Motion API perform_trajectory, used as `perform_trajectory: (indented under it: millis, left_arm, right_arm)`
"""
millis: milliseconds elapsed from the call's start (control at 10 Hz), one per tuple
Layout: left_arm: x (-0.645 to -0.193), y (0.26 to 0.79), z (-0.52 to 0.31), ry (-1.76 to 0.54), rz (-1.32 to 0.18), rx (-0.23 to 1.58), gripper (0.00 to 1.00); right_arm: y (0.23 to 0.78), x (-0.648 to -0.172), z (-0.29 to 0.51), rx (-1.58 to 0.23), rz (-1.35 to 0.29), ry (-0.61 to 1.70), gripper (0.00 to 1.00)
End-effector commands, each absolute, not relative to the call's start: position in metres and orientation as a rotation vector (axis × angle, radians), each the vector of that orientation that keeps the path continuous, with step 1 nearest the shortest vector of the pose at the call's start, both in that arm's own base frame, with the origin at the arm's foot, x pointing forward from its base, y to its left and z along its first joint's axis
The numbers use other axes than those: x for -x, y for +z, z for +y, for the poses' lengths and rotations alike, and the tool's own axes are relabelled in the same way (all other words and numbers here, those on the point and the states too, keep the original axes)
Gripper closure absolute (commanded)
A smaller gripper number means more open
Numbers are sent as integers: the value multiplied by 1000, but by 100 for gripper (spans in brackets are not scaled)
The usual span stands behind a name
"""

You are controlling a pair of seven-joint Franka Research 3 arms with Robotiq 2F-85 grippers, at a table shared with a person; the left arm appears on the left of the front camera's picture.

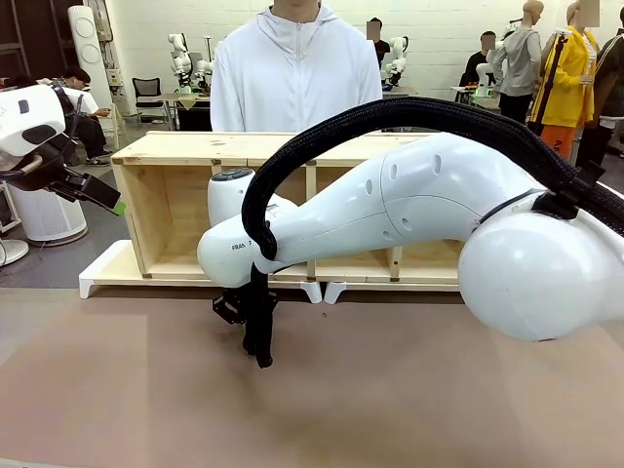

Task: Perform cable management.
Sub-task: Pull the grasped Power Cable to the location of the Power Strip.

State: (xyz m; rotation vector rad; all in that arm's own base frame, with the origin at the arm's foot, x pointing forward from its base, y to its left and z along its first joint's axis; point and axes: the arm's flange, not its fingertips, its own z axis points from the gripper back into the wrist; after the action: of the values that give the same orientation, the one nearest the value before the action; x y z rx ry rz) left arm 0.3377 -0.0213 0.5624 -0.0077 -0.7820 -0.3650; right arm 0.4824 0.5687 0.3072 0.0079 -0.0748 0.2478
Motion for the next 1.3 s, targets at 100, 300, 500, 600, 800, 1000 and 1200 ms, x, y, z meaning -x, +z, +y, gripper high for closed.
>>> perform_trajectory:
  millis: [100,300,500,600,800,1000,1200]
  left_arm:
    - [-338,562,-21,-348,-778,17,0]
    - [-338,562,-21,-348,-778,17,0]
    - [-338,562,-21,-348,-778,17,0]
    - [-338,562,-21,-348,-778,17,0]
    - [-338,562,-21,-348,-778,17,0]
    - [-338,562,-21,-348,-778,17,0]
    - [-338,562,-21,-348,-778,17,0]
  right_arm:
    - [307,-482,568,-9,-76,248,100]
    - [307,-482,568,-9,-76,248,100]
    - [307,-482,568,-9,-76,248,100]
    - [307,-482,568,-9,-76,248,100]
    - [307,-482,568,-9,-76,248,100]
    - [307,-482,568,-9,-76,248,100]
    - [317,-476,563,8,-57,271,94]
